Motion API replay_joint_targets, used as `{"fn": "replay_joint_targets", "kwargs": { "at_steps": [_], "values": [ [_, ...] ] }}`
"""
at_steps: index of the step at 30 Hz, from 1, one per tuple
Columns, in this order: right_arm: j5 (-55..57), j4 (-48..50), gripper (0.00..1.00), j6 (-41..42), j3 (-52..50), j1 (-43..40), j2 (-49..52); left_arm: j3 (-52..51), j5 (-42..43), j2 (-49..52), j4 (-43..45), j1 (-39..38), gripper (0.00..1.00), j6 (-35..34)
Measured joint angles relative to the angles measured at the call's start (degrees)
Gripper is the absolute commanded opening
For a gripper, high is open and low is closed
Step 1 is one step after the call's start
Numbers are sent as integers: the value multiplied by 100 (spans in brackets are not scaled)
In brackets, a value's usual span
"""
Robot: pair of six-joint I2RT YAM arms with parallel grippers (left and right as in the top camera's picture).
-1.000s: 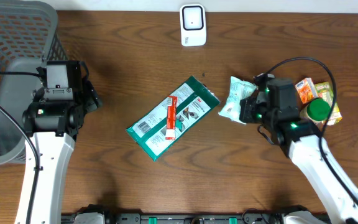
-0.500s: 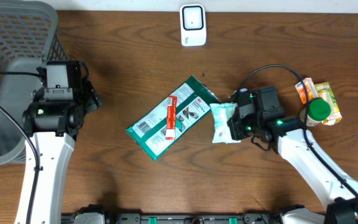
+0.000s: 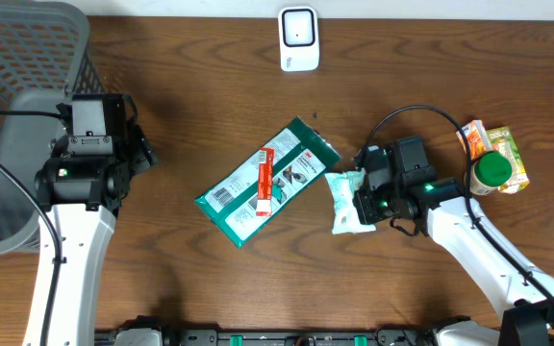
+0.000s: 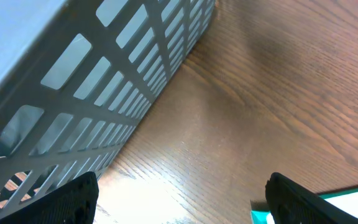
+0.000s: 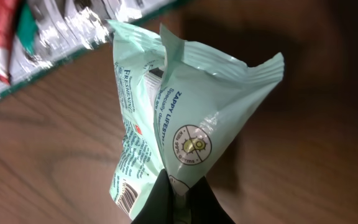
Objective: Scan the item barcode
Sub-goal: 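Raise the pale green pouch up to the scanner and hold it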
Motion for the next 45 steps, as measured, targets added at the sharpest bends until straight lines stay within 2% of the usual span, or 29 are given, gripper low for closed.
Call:
{"fn": "replay_joint_targets", "kwargs": {
  "at_steps": [17,45],
  "values": [
    [269,-2149,1,17,1794,7,-4,0,0,0,-2,0,87,0],
    [271,-2127,1,17,1862,7,-4,0,0,0,-2,0,87,0]
  ]
}}
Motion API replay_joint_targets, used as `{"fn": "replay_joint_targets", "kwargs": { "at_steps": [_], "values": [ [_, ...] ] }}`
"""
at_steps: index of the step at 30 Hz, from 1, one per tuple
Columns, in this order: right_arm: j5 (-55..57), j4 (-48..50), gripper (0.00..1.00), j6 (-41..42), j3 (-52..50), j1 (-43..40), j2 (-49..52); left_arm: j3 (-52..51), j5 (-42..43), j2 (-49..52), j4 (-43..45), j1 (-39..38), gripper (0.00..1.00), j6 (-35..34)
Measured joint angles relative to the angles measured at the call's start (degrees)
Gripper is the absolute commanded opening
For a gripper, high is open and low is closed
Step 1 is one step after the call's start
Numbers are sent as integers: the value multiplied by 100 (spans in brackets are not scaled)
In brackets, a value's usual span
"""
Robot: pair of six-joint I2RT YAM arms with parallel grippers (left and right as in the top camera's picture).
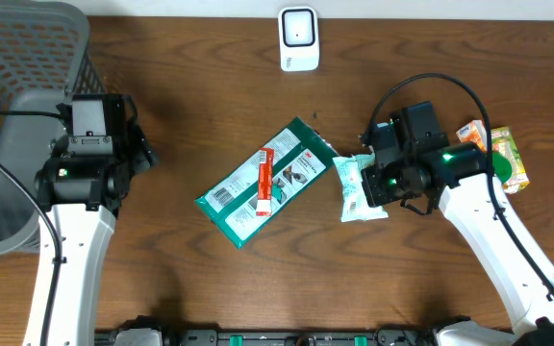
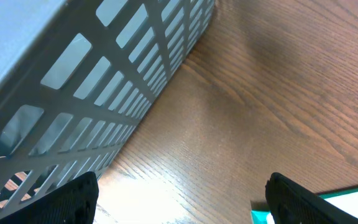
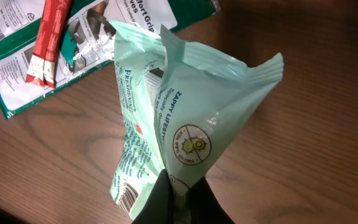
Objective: Scan the item barcode
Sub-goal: 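Raise the pale green pouch up to the scanner and hold it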
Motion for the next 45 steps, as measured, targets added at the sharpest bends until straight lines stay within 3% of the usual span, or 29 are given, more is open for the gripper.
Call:
{"fn": "replay_joint_targets", "kwargs": {
  "at_steps": [12,22,26,32,37,45],
  "values": [
    [0,-42,1,-24,170,0,0,0,0,0,0,0,87,0],
    [7,-671,1,-52,1434,0,59,0,0,0,0,0,87,0],
    [173,-1707,1,-151,2979,2,612,0,0,0,2,0,87,0],
    [566,-3099,1,-363,6454,2,2319,-2,0,0,4,0,87,0],
    [1062,-2636,1,-640,7969,92,3241,-2,0,0,-2,0,87,0],
    [2632,-861,1,-1731,8105,695,4133,-2,0,0,0,0,87,0]
  ]
}}
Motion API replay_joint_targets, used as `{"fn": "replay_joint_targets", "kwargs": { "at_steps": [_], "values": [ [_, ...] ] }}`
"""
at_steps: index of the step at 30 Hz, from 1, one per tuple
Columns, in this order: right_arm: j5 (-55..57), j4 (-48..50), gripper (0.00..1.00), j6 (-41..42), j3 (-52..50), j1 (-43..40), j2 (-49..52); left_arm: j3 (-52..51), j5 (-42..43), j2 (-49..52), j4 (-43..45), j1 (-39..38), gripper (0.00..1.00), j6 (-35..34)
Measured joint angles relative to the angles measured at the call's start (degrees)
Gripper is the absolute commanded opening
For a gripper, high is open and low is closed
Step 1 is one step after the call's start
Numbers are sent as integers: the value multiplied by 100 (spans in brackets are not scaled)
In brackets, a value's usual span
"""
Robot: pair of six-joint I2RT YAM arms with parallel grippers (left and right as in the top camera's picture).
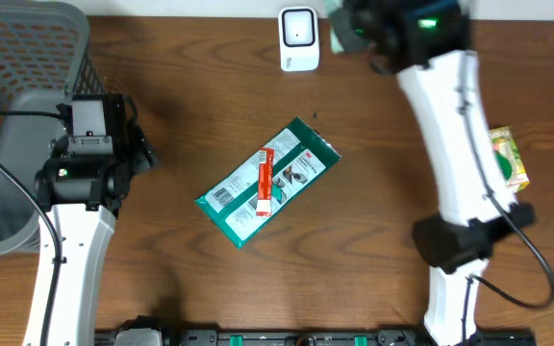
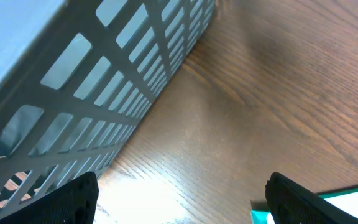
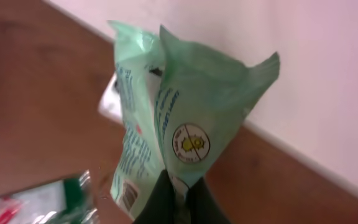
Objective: Scan the item barcode
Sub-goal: 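Raise the pale green pouch up to the scanner and hold it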
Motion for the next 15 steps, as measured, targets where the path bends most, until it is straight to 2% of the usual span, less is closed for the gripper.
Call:
{"fn": "replay_joint_targets", "kwargs": {
  "at_steps": [6,10,15],
  "values": [
    [1405,1722,1,-1025,2,400,1040,0,0,0,0,0,87,0],
    [2455,3202,1,-1932,0,553,1812,0,0,0,0,0,87,0],
    [3226,4664,1,-3073,-2,649,2562,0,0,0,-2,0,87,0]
  ]
}}
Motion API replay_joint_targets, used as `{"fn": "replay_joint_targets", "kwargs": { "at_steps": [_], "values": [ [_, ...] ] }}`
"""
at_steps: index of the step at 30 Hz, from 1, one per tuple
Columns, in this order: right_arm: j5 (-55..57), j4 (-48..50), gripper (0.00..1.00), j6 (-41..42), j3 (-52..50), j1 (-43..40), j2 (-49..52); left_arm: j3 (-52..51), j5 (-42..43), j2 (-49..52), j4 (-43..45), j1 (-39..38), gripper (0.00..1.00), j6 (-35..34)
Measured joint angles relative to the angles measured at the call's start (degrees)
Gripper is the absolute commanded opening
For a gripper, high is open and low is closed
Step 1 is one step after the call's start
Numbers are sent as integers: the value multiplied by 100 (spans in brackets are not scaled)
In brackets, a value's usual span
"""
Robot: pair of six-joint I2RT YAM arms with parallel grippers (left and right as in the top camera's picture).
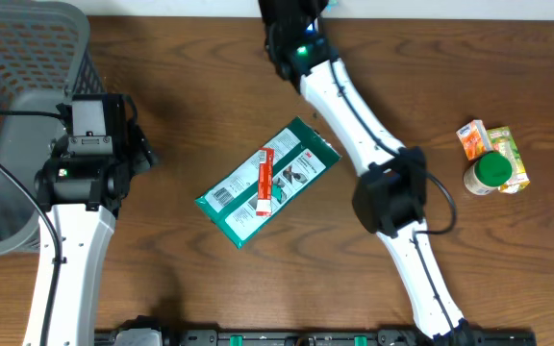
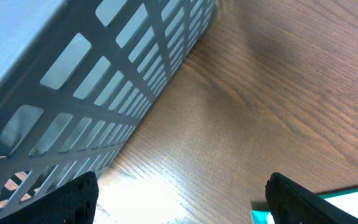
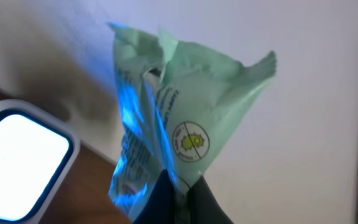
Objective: Scan the item barcode
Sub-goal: 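Raise the pale green pouch up to the scanner and hold it, then carry the pouch right and set it beside the Knorr jar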
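Note:
A mint-green pouch (image 3: 185, 118) is pinched at its lower seam by my right gripper (image 3: 180, 186), which is shut on it. Blue light falls across the pouch's printed left face. The white scanner (image 3: 17, 158) lies just below left of the pouch, its face glowing white. In the overhead view the right arm (image 1: 354, 106) reaches across to the table's far edge and hides the scanner. My left gripper (image 2: 179, 208) hangs open over bare wood beside the basket, with nothing between its fingers.
A large green packet with a red strip (image 1: 267, 183) lies mid-table. A green-capped bottle (image 1: 491, 171) and small cartons (image 1: 508, 154) stand at the right. A grey mesh basket (image 1: 27, 38) fills the far left corner. A pale wall lies behind the scanner.
My right gripper has moved left along the far edge with the pouch, from right of the scanner to over it. Blue light now lies on the pouch. The left arm is unchanged.
The right gripper was shut on the pouch low over the table beside the green packet. Then it held the pouch higher there. Then it was at the far edge by the scanner, and now the pouch hangs over the lit scanner. The left arm never moved.

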Motion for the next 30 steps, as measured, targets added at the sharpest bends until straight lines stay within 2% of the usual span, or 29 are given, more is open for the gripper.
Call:
{"fn": "replay_joint_targets", "kwargs": {
  "at_steps": [3,8,30],
  "values": [
    [221,632,1,-675,-2,48,367,0,0,0,2,0,87,0],
    [354,1078,1,-1220,-2,105,686,0,0,0,0,0,87,0],
    [48,1115,1,-1150,-61,186,953,0,0,0,0,0,87,0]
  ]
}}
